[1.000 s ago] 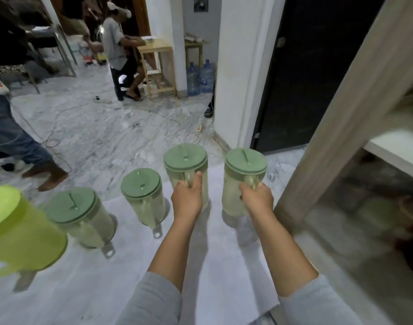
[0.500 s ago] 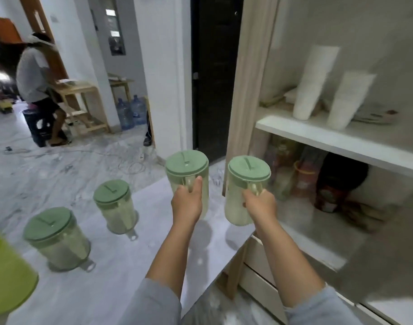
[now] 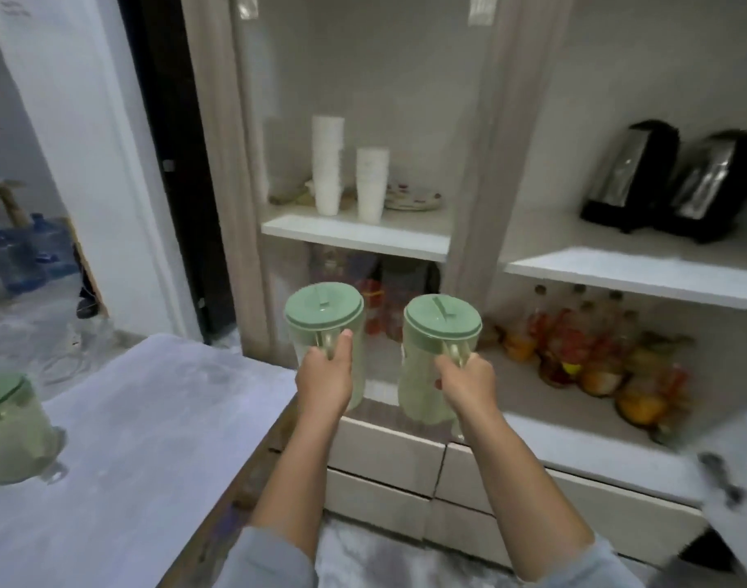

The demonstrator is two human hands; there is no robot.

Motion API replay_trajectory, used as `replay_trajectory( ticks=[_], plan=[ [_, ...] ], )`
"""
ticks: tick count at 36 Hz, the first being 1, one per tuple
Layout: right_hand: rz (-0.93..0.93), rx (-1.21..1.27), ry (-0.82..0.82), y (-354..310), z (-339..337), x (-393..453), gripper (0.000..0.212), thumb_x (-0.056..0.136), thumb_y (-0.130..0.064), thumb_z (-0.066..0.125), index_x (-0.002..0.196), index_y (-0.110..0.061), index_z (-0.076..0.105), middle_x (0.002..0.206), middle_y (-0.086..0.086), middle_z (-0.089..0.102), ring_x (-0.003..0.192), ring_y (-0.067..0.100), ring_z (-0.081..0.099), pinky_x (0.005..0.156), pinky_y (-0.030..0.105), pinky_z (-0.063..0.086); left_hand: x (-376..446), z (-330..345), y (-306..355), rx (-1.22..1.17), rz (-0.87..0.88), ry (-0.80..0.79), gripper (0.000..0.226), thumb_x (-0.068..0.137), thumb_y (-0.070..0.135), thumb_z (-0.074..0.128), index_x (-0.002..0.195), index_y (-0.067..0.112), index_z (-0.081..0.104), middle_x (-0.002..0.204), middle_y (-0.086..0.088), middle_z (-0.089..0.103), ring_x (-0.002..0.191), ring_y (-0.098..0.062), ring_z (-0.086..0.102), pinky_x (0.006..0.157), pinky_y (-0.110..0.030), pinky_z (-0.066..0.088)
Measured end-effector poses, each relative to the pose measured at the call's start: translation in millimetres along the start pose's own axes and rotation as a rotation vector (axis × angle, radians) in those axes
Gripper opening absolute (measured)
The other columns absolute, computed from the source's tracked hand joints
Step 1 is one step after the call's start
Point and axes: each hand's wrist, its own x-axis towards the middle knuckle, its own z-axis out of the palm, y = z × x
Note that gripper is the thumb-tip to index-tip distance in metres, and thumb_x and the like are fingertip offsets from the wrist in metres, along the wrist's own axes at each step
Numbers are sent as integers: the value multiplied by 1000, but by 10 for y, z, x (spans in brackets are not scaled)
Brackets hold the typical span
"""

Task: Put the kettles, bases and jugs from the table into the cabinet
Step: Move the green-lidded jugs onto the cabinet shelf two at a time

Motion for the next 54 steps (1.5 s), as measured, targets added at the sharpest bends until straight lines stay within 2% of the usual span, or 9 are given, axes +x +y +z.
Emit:
replay_trajectory(
  ticks=[10,18,21,26,33,40,44,49,54],
  plan=[
    [56,4,287,709,-1856,-408,19,87,-25,54,96,-9,60,100,17,68,94,36,64,85,46,53,-1411,1152,260,-21,110,-235,47,93,49,46,98,5,63,97,-12,67,94,-30,62,83,-38,47],
    [17,34,420,713,-2689,-559,15,89,-24,53,94,-9,54,95,13,64,86,29,59,71,34,42,-1933,1665,682,-65,230,-363,49,93,51,45,101,6,62,93,-7,67,87,-24,62,75,-35,47],
    [-17,69,442,617,-2920,-513,13,90,-23,53,92,-11,51,90,9,60,85,26,56,77,41,48,-1978,1856,882,-61,281,-390,50,92,51,46,102,4,62,96,-9,67,89,-25,63,75,-35,49],
    [-118,111,471,289,-3224,-248,10,87,-23,54,87,-13,55,82,4,59,69,15,52,66,33,46,-1766,2107,1327,-57,407,-375,52,91,53,46,103,5,62,100,-10,67,94,-27,63,84,-40,51],
    [-253,130,515,-329,-3366,458,15,87,-27,55,94,-14,57,94,8,66,73,17,57,53,27,38,-1186,2479,1969,-97,544,-321,53,90,54,45,99,5,62,98,-10,67,93,-28,62,76,-35,46],
    [-330,151,501,-885,-3320,1178,19,81,-26,56,92,-11,58,100,15,68,94,32,65,77,40,52,-529,2873,2468,-75,593,-259,55,91,55,44,100,4,63,97,-9,67,89,-27,62,62,-30,40],
    [-359,166,506,-1080,-3284,1573,27,82,-27,55,100,-8,61,102,13,68,95,29,65,76,38,50,-144,3100,2611,-73,602,-247,59,88,58,44,102,4,63,100,-13,67,94,-32,63,84,-43,52],
    [-358,119,473,-1199,-3185,2045,28,84,-28,53,100,-6,61,99,11,69,80,23,60,60,29,41,252,3336,2673,-65,580,-171,65,86,60,42,104,1,63,103,-17,68,98,-37,62,89,-48,51],
    [-342,112,463,-1342,-3033,2619,30,81,-28,54,96,-3,65,98,14,71,92,32,64,71,32,45,612,3624,2759,-72,528,-113,66,87,59,42,111,0,61,111,-19,65,105,-38,59,93,-47,48]
  ],
)
